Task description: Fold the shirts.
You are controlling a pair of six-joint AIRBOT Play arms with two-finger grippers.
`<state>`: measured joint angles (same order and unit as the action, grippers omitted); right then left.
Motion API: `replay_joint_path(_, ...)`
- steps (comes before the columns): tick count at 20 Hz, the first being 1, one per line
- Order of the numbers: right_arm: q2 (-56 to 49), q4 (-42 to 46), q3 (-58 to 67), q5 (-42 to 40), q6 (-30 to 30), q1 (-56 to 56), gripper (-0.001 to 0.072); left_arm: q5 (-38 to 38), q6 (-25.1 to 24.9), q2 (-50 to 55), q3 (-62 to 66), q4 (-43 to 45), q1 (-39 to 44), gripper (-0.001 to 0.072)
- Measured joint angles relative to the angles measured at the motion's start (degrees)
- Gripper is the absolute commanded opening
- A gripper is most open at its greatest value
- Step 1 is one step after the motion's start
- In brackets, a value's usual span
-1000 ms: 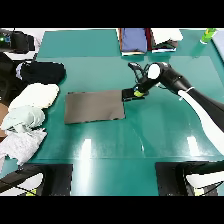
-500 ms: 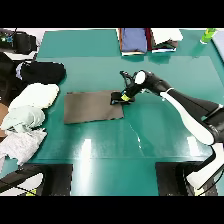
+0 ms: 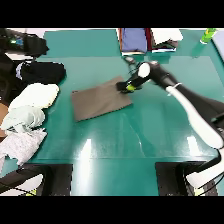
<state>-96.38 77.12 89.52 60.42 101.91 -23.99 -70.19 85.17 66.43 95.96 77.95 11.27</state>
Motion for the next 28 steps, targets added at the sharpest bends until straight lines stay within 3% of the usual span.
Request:
replay_joint_path(7, 15.39, 11.08, -3.56, 10.43, -3.43, 25.18, 0.0015, 1.99, -0.15, 0.33, -0.85, 0.59, 9.88, 0.0025)
replay_joint_path(17, 30.4, 12.92, -21.51, 8.24, -7.98, 71.84, 0.0015, 2.32, 0.94, 0.35, -0.92, 1.07, 11.85, 0.0025)
replay_joint_path(21, 33.11, 12.63, -29.92, 7.37, -7.56, 78.82, 0.0015, 2.45, 1.57, 0.35, -0.92, 1.07, 11.89, 0.0025)
replay_joint_path(27, 36.37, 13.84, -37.66, 6.05, -5.97, 75.67, 0.0026, 2.4, 1.75, 0.35, -0.92, 1.07, 11.89, 0.0026)
replay_joint_path(28, 36.39, 15.3, -37.57, 6.4, -5.79, 74.93, 0.0164, 2.27, 1.77, 0.35, -0.92, 1.07, 11.89, 0.0026)
